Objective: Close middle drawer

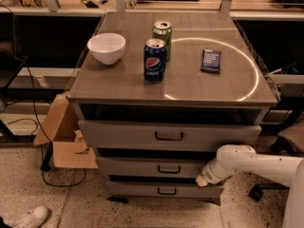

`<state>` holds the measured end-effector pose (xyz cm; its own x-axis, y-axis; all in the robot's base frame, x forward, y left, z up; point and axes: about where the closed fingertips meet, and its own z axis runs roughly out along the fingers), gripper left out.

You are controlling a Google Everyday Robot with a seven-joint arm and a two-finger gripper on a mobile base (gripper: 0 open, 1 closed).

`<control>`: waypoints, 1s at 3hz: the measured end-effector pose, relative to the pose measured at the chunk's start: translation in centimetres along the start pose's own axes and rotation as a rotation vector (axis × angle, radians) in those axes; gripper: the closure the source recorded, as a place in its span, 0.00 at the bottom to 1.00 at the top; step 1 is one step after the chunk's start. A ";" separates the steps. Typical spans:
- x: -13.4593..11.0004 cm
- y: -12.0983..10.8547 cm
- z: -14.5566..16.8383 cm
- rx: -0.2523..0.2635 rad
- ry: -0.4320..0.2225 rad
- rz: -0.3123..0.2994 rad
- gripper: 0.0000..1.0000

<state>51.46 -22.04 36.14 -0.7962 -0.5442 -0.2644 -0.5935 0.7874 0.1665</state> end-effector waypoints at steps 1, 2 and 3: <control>1.3 0.1 -1.4 -0.021 0.035 0.021 1.00; 5.8 0.2 -5.6 -0.063 0.115 0.131 1.00; 11.2 1.3 -10.6 -0.101 0.209 0.253 1.00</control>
Offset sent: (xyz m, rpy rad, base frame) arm -0.1302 -0.0950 0.0889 -0.0065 0.3987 -0.1956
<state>40.51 -30.15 43.43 -0.9203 -0.3913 -0.0039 -0.3746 0.8781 0.2977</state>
